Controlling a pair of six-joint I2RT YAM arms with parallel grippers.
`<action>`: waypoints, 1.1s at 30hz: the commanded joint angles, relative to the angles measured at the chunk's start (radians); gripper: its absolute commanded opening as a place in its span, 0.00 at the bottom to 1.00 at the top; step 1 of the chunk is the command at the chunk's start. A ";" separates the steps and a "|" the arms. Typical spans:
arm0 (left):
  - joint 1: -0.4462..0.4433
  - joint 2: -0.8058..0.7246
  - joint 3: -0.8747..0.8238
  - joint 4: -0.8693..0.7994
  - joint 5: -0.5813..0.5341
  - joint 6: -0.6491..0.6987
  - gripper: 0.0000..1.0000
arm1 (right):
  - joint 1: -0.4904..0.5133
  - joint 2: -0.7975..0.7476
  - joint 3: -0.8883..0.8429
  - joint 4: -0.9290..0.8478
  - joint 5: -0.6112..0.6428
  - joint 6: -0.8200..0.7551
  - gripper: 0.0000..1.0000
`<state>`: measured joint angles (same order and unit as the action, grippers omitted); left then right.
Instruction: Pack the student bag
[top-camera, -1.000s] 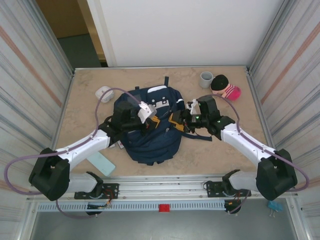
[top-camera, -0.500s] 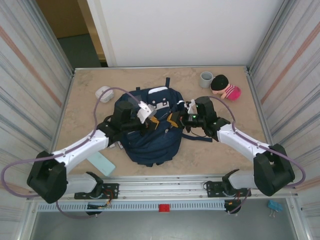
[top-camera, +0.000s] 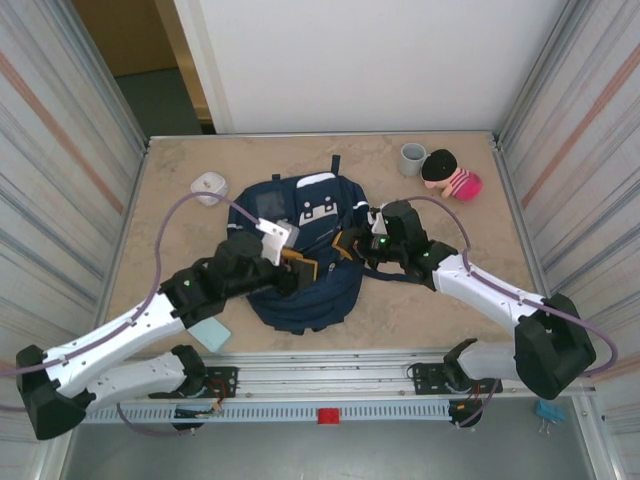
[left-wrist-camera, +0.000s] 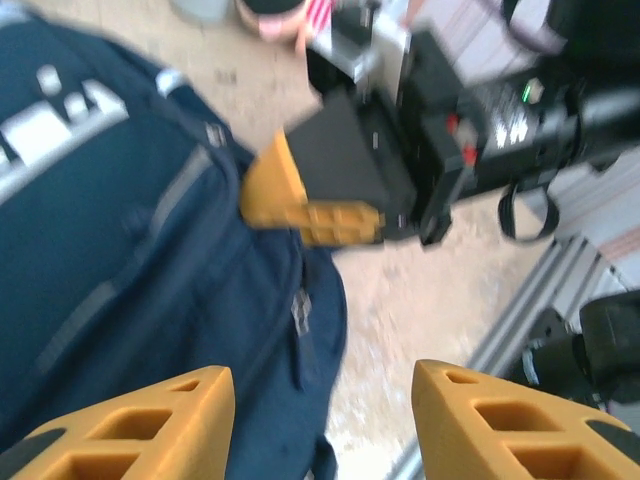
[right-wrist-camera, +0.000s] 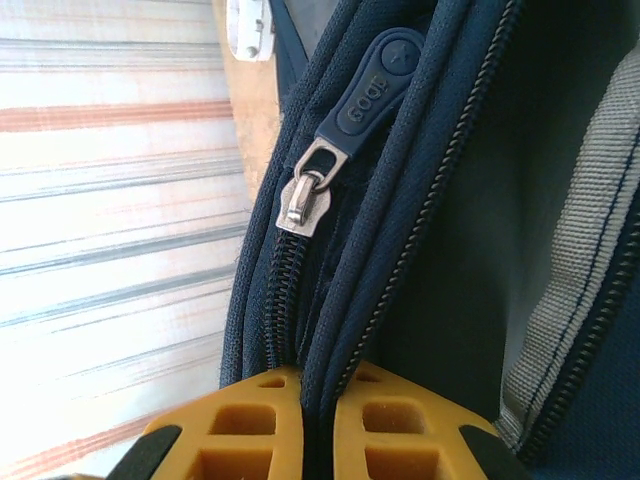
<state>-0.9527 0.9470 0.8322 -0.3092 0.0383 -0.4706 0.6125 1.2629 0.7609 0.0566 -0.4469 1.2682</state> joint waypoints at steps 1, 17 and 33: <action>-0.074 0.032 0.040 -0.109 -0.116 -0.158 0.49 | 0.013 -0.039 0.029 0.021 0.053 -0.029 0.02; -0.142 0.240 0.132 -0.121 -0.205 -0.271 0.45 | 0.053 -0.009 0.078 0.034 0.028 -0.027 0.03; -0.185 0.409 0.267 -0.275 -0.376 -0.372 0.38 | 0.087 -0.024 0.080 0.022 0.027 -0.013 0.03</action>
<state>-1.1301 1.3334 1.0565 -0.5533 -0.2562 -0.8059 0.6743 1.2617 0.7895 0.0360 -0.3962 1.2678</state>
